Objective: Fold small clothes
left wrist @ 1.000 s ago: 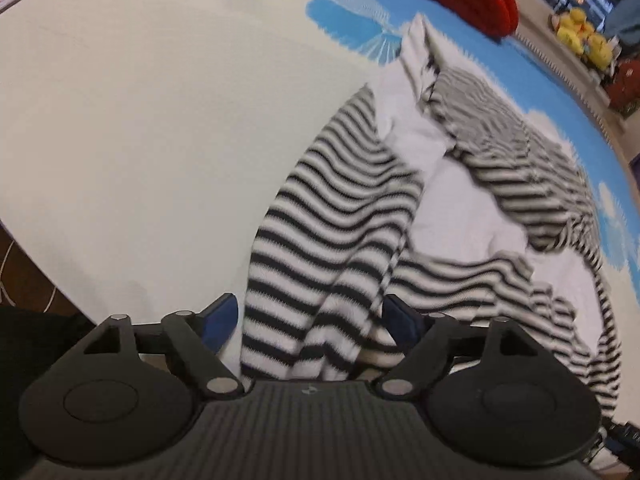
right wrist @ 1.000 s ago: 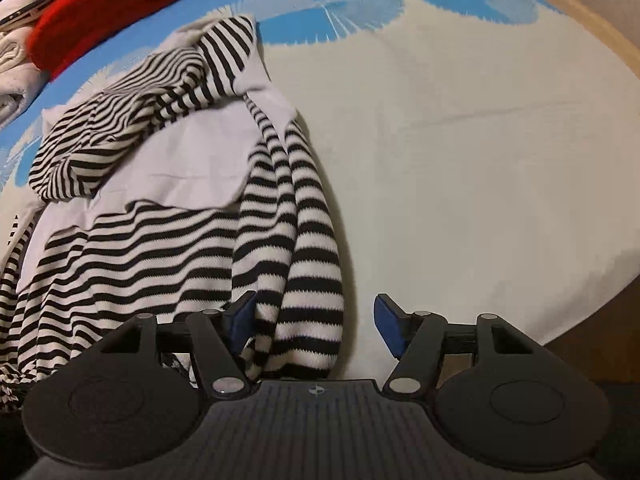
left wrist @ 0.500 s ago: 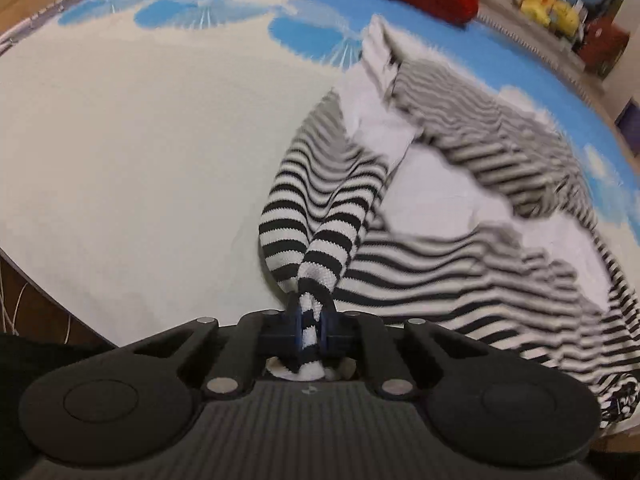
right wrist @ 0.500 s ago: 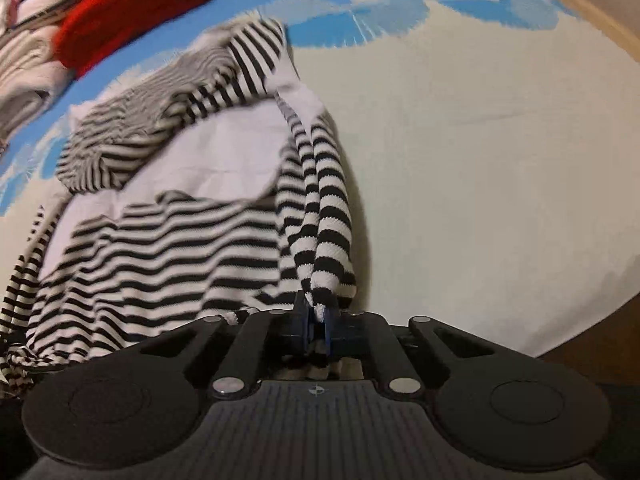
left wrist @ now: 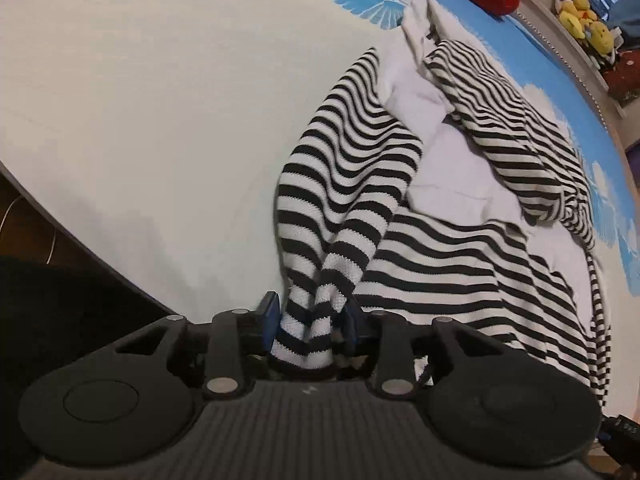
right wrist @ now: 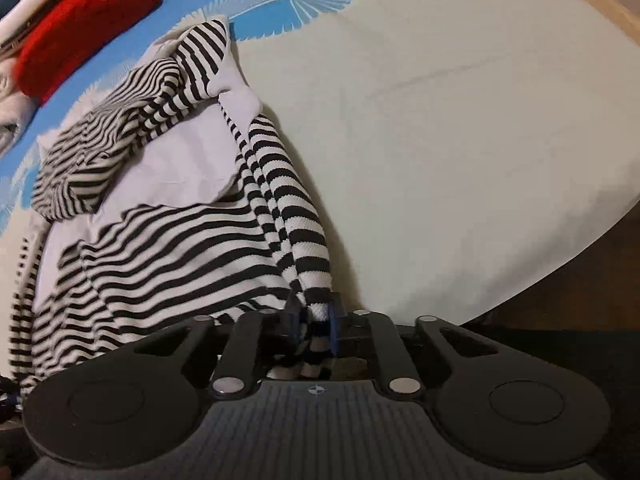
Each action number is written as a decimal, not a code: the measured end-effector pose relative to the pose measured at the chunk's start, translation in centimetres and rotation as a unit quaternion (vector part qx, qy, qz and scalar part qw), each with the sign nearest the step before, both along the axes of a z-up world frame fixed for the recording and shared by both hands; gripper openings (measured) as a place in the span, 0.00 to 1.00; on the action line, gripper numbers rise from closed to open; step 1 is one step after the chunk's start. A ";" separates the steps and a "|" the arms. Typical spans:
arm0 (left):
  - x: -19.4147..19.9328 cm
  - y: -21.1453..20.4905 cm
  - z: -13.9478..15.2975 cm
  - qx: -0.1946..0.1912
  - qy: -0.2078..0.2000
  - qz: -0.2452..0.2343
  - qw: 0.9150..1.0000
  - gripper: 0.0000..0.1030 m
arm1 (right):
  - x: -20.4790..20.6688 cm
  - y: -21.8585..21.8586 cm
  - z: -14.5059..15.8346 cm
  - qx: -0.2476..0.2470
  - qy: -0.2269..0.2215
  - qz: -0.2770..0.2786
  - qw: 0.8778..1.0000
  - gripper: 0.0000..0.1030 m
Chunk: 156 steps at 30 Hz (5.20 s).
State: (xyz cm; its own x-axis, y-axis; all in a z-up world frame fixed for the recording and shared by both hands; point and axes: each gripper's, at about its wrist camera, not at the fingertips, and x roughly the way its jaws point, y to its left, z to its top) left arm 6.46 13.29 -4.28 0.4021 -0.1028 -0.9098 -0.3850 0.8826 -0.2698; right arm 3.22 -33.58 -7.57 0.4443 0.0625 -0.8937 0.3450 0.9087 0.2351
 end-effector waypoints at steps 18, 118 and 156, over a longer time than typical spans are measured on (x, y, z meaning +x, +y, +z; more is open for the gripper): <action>-0.2 -2.5 0.7 0.073 -0.025 -0.081 0.994 0.11 | -0.5 2.7 0.5 -0.019 -0.030 0.054 0.998 0.06; 20.9 -7.4 1.7 0.134 -0.104 -0.349 0.922 0.09 | 20.8 4.9 0.8 -0.155 -0.071 0.265 0.949 0.23; 14.0 2.6 7.6 0.127 -0.069 -0.163 0.976 0.44 | 14.6 -1.8 5.4 0.023 -0.063 0.080 0.995 0.49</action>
State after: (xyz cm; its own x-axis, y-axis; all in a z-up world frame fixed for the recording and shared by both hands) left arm 20.44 15.91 3.36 0.5063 -0.0242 -0.8620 -0.0489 0.9972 -0.0567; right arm 17.83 -35.43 -2.21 0.5340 0.1812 -0.8259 0.1618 0.9368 0.3101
